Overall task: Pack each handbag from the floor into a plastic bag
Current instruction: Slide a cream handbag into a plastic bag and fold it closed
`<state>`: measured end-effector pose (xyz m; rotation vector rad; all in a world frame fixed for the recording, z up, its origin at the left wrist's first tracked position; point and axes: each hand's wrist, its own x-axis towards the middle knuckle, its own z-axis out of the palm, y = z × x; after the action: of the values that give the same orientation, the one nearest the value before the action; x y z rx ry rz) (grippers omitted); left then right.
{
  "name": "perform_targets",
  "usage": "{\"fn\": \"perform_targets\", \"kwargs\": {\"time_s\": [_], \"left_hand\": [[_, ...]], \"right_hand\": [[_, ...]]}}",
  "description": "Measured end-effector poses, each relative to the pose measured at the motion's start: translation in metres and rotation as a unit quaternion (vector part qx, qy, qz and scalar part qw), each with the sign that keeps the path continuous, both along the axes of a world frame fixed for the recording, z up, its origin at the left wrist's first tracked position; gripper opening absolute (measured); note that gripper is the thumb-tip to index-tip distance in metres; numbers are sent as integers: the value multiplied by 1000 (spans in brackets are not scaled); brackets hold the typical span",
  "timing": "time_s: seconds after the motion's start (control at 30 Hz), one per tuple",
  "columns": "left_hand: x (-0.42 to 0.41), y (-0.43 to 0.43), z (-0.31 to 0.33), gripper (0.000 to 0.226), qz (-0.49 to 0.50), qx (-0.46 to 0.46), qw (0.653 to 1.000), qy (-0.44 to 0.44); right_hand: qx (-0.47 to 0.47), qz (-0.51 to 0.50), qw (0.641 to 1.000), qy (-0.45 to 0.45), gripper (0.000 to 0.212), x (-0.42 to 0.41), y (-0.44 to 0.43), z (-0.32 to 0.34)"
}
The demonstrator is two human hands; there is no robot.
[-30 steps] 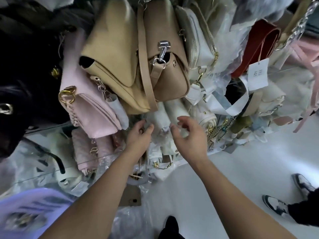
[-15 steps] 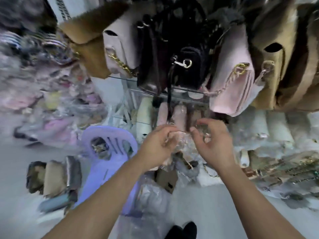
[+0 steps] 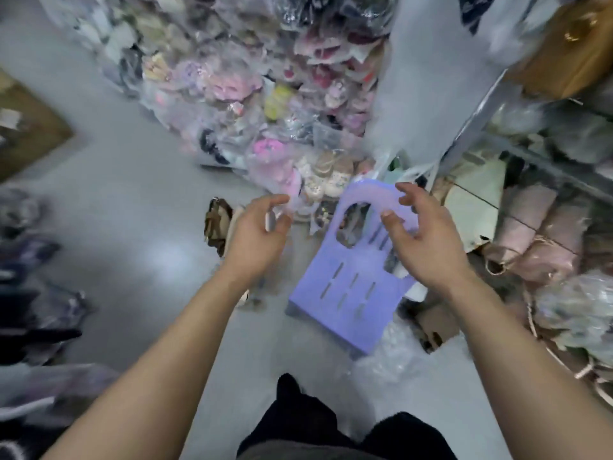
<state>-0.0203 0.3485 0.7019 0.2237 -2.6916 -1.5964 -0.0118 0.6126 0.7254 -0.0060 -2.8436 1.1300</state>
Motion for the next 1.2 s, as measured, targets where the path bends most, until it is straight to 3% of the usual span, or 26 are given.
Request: {"fn": "perform_targets", "kwargs": {"time_s": [0.13, 0.23, 0.57, 0.87, 1.03, 1.2], "left_hand": [[17, -95, -10, 19, 159, 21, 987, -26], [34, -137, -21, 16, 221, 18, 974, -43], [63, -210, -54, 17, 257, 22, 957, -134], [32, -277, -100, 19, 321, 41, 919, -224], [-9, -302, -161, 25, 342, 30, 901, -266], [-33, -309, -273, 19, 340, 42, 888, -307]], "right_hand": [[7, 74, 997, -28, 49, -13, -77, -13], [18, 117, 991, -68, 52, -24, -116, -23], [16, 208, 960, -184, 51, -54, -227, -61], [50, 293, 917, -267, 45, -113, -323, -130], [79, 323, 895, -298, 39, -151, -366, -200], [138, 368, 853, -343, 44, -169, -390, -309]]}}
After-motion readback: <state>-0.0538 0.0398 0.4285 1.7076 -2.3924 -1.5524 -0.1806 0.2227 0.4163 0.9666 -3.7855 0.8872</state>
